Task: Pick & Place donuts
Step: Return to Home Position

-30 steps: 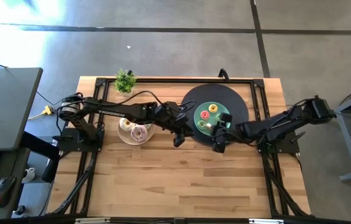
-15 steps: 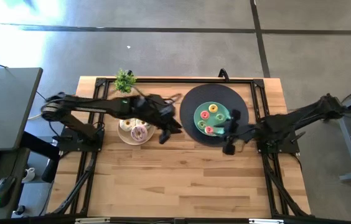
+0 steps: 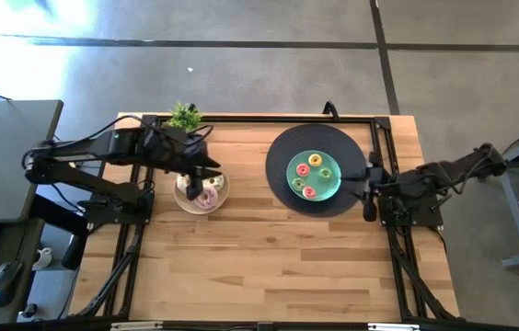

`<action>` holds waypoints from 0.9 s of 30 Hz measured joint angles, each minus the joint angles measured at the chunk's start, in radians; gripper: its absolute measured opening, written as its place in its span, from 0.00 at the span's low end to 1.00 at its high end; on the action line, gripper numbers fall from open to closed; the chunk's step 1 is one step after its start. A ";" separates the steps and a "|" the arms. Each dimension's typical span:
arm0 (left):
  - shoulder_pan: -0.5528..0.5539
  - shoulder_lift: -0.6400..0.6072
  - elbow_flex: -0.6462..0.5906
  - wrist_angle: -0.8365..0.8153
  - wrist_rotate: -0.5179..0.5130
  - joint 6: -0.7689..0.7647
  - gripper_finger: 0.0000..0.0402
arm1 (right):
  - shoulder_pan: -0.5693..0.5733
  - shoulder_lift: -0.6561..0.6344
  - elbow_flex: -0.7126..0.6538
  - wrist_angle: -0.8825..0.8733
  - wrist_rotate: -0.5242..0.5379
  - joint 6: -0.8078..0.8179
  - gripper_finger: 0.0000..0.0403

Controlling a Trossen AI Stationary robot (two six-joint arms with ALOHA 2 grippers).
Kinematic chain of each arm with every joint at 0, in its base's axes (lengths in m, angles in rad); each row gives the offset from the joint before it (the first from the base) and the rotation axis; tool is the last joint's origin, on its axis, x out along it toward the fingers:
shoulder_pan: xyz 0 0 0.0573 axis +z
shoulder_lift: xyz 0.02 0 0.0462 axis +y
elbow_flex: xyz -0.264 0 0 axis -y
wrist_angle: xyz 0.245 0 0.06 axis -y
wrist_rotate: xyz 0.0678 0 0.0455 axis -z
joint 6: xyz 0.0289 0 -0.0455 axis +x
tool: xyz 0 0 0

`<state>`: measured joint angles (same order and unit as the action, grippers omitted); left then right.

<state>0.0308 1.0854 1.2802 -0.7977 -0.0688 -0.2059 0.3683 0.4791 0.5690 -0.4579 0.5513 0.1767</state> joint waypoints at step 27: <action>0.002 -0.749 -0.878 0.489 0.032 0.015 0.28 | 0.001 -0.442 -0.212 0.084 -0.024 -0.101 0.20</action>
<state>0.0326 0.3362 0.4021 -0.3090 -0.0364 -0.1909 0.3695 0.0375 0.3571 -0.3735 0.5271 0.0756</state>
